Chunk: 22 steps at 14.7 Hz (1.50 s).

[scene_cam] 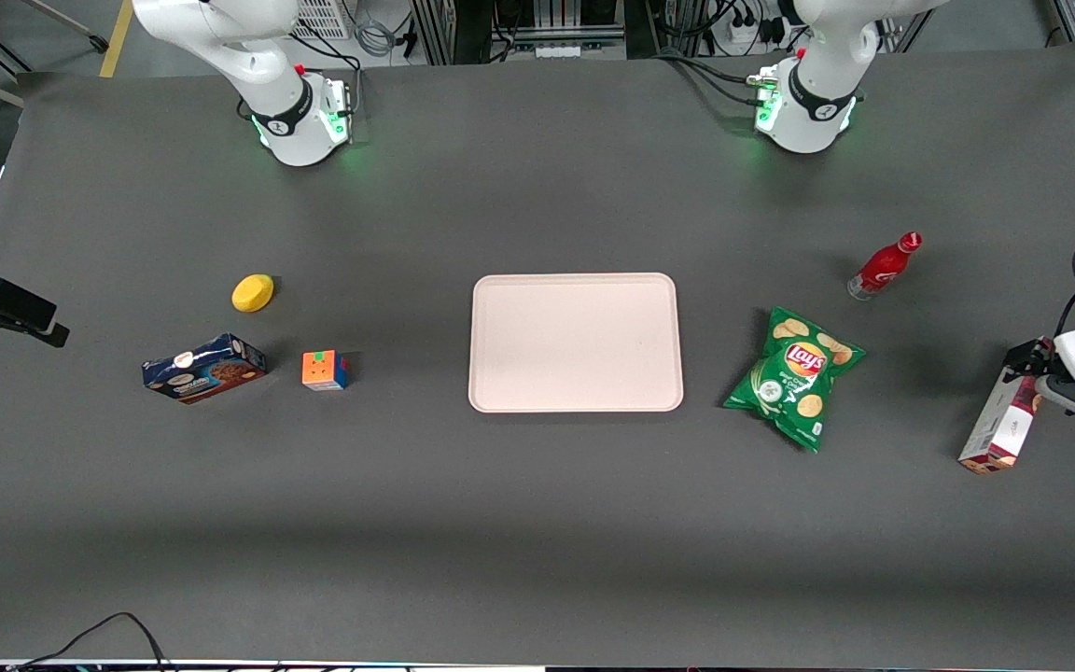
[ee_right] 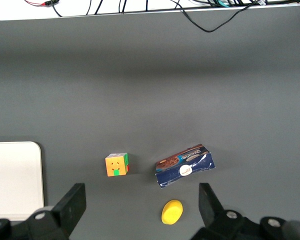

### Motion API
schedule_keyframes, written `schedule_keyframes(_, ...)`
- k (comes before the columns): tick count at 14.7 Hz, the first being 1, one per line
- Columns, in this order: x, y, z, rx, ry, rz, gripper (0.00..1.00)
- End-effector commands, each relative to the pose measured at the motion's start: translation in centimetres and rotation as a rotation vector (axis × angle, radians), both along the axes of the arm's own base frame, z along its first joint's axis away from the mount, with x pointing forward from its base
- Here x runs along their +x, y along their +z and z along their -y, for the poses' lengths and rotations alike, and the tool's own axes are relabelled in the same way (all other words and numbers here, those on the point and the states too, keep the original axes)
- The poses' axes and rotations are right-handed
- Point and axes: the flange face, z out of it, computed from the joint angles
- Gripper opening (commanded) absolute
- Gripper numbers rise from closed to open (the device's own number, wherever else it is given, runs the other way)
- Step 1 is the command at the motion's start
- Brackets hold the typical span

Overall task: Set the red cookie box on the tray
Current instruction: 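Close the left gripper on the cookie box's end and lift it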

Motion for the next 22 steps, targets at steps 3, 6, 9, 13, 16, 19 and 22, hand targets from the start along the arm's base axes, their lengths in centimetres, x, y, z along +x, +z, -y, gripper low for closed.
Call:
schedule_keyframes(3, 0.8, -3.7, -0.4, -0.021, 0.009, -0.002, 0.99)
schedule_keyframes(6, 1.0, -4.1, -0.5, -0.008, 0.006, 0.013, 0.92)
schedule_keyframes(9, 1.5, -4.1, -0.3, -0.006, 0.001, 0.017, 0.61)
schedule_keyframes(13, 1.6, -4.4, -0.3, -0.003, -0.004, 0.014, 0.32)
schedule_keyframes(16, 1.7, -4.3, -0.2, 0.000, -0.010, 0.014, 0.05)
schedule_keyframes(19, 2.4, -2.9, 0.3, -0.005, -0.003, 0.029, 0.00)
schedule_keyframes(22, 3.0, 1.0, 1.7, -0.024, 0.030, 0.053, 0.00)
